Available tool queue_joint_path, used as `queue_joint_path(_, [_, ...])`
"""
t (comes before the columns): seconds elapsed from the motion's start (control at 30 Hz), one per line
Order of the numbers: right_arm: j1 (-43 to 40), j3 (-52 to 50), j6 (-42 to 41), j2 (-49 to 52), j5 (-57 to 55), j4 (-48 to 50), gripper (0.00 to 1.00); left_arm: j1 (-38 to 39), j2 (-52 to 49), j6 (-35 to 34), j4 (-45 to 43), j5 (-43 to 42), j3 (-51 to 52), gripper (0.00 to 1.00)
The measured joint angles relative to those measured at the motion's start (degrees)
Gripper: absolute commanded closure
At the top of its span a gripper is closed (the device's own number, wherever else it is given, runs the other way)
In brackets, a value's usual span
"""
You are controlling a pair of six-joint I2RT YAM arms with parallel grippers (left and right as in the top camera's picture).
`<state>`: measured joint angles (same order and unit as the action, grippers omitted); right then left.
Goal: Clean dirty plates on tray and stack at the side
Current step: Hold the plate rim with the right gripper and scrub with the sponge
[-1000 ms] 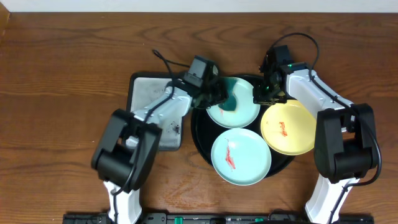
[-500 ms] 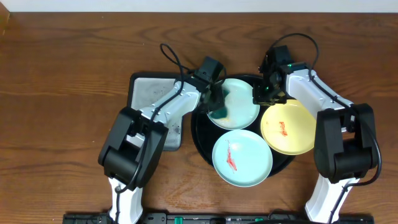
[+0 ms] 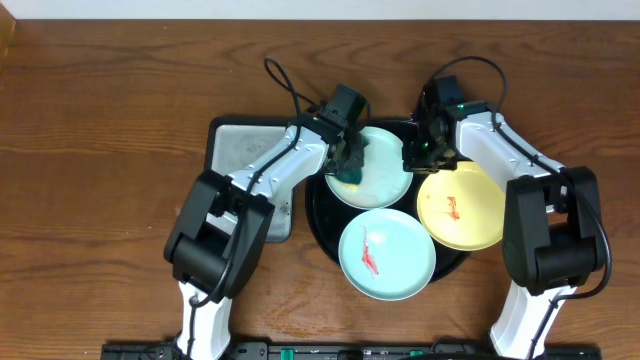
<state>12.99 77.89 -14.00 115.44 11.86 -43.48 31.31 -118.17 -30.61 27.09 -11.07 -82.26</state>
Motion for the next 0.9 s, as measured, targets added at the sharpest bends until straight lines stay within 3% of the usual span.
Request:
queue_joint_path(0.47, [0.0, 0.0, 0.0, 0.0, -0.1, -0.2, 0.99, 4.0, -3.7, -7.4, -6.9, -13.2, -0.7, 0.93])
queue_joint_path(0.73, [0.0, 0.0, 0.0, 0.0, -0.1, -0.1, 0.99, 2.2, -4.0, -7.7, 0.3, -15.2, -1.9, 0.92])
queue_joint_path(0.9, [0.0, 0.0, 0.0, 0.0, -0.1, -0.1, 0.99, -1.4, -3.1, -6.2, 7.7, -12.2, -2.8, 0.93])
